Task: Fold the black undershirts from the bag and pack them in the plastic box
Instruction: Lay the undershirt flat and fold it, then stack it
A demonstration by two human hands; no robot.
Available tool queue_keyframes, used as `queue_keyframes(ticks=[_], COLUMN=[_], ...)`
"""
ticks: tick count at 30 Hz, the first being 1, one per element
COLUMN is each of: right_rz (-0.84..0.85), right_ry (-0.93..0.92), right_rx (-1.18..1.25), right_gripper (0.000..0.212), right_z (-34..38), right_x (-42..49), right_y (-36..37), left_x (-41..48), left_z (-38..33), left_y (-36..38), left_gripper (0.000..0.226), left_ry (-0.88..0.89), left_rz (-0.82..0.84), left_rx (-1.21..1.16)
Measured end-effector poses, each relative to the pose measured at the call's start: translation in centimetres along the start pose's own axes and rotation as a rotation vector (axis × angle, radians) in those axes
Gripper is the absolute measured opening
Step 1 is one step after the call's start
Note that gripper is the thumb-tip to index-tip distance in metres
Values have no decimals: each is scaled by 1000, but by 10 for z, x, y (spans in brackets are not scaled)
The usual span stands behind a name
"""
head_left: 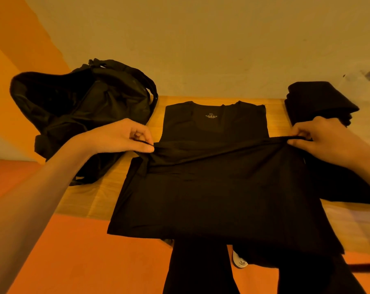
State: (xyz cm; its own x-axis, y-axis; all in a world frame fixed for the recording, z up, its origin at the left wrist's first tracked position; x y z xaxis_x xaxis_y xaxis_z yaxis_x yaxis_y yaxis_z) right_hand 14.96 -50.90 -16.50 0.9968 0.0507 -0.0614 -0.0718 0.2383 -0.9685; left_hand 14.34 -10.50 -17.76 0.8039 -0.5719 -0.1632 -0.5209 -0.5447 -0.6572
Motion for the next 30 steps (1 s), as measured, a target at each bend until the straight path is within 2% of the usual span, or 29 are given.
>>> queue_keyframes(ticks=[3,6,11,15,19,24,30], right_rz=[-7,15,68,61,41,45,0], right_ry=[9,10,26,67,81,208,292], right_rx=[11,-20,-147,-138,-48,189,273], right_gripper=[4,4,9,11,7,7,3], right_z=[-3,-2,-8,-12,-14,-24,-35], right_x=[1,2,6,7,2,-2,-5], right_y=[-1,1,4,4,4,-2,-14], left_x=[0,-2,0,0,-4,-5,-5], left_z=[6,8,-12,-10,-9,-3,1], left_y=[0,-12,-29,-40,-50,-53,-51], left_gripper=[4,8,13,7,15,13,13], left_ry=[4,-16,122,42,-36,-123,-153], left_rz=[31,26,-109,-217,-313,-356,-362], left_rx=[132,310,478,411,366,358,322])
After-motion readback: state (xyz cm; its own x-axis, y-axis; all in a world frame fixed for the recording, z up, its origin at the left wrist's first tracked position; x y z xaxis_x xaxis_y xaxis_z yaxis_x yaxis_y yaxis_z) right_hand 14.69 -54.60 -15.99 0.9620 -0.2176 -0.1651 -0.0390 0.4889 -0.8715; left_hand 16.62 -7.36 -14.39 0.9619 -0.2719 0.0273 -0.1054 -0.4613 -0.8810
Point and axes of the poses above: each hand's wrist, its own x-axis towards the middle knuckle, its own y-axis out of the palm, z = x × y, the point moved 9 cm from there along x, towards the middle knuckle, and after that the axes turned 14 degrees about y, right-handed, at the moved point
